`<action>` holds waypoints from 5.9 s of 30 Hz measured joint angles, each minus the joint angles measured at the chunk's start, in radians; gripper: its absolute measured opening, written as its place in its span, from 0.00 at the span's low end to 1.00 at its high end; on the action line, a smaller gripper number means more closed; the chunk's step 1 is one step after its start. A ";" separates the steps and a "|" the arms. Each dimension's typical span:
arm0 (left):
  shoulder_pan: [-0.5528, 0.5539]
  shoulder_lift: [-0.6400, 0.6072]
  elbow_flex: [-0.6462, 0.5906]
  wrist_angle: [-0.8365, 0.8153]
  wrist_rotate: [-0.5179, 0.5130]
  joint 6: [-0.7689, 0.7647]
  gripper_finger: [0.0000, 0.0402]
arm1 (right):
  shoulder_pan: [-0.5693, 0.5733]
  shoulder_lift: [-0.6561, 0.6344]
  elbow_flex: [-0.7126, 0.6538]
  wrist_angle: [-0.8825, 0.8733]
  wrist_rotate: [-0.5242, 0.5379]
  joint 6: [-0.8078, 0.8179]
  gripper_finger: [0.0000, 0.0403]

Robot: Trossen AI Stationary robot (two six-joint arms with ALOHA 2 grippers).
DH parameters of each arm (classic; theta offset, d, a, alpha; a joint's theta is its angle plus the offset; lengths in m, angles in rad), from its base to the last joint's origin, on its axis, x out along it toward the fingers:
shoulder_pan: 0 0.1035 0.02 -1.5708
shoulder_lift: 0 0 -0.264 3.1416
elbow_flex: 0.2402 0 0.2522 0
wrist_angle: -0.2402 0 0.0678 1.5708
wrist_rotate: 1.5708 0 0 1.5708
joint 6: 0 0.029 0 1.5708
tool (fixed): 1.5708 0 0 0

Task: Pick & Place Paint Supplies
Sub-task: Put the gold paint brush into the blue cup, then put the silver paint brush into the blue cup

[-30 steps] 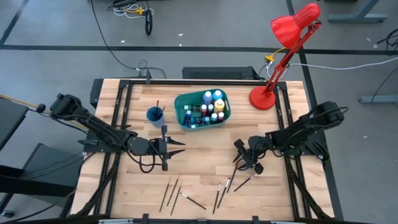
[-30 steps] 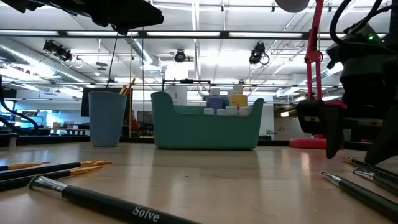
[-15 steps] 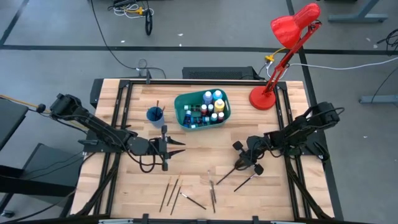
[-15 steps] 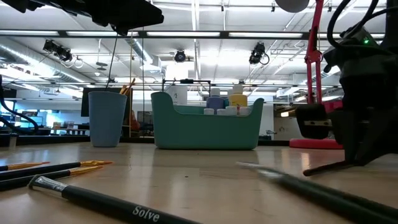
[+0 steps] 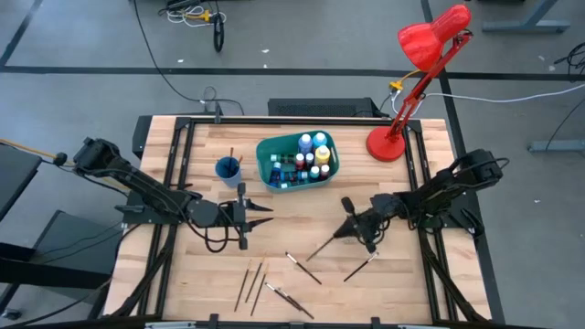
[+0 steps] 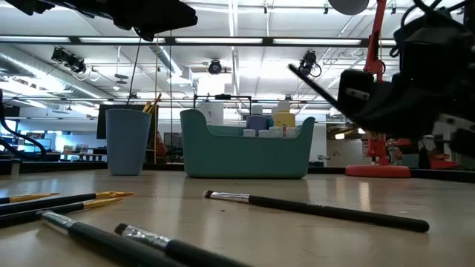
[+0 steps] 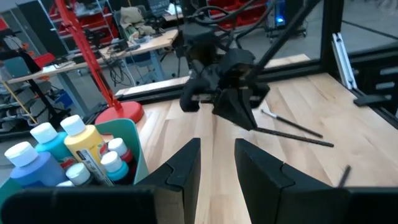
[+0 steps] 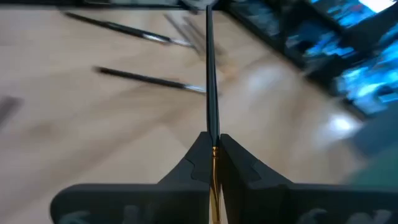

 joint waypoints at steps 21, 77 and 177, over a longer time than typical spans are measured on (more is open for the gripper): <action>-0.116 -0.095 0.085 0.032 -0.685 0.485 0.27 | -0.027 0.025 0.959 -1.112 0.671 -1.058 0.02; -0.155 -0.193 0.111 0.014 -0.993 0.654 0.27 | -0.247 0.528 1.495 -0.898 0.527 -1.204 0.21; 0.147 0.660 0.394 -0.247 0.736 -0.019 0.27 | -0.010 -0.338 0.468 -0.687 0.807 0.472 0.21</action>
